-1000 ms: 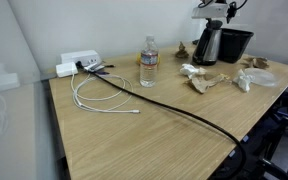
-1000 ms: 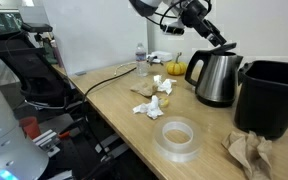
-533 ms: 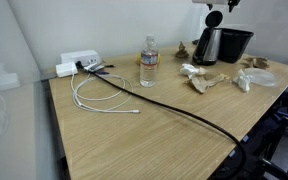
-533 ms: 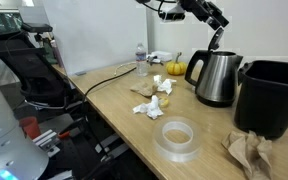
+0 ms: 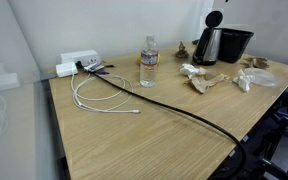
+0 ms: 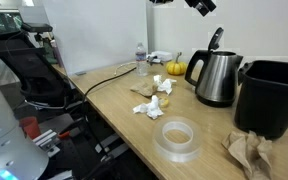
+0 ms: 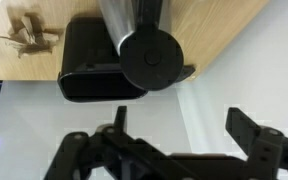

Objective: Close the kettle, open it then throw the brown paper in the landfill bin

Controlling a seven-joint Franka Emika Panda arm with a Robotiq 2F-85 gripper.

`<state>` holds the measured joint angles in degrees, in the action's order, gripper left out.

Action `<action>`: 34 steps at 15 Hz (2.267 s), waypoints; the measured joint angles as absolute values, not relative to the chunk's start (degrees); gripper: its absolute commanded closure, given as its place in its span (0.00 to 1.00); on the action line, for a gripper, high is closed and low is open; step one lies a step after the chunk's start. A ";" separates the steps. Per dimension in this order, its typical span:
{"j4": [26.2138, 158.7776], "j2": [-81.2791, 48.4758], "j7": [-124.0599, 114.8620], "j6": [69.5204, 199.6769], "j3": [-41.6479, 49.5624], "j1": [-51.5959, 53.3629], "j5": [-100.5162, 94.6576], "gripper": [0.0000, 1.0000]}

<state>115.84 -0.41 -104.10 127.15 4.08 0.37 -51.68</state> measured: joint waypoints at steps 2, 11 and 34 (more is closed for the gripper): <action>117.88 1.71 -98.52 128.33 3.33 0.40 -46.51 0.00; 127.96 6.82 -70.04 130.77 1.19 0.61 -25.13 0.00; 138.32 -3.41 -21.93 132.28 -1.94 3.05 7.31 0.00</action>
<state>138.32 -3.41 -21.93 132.28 -1.94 3.05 7.31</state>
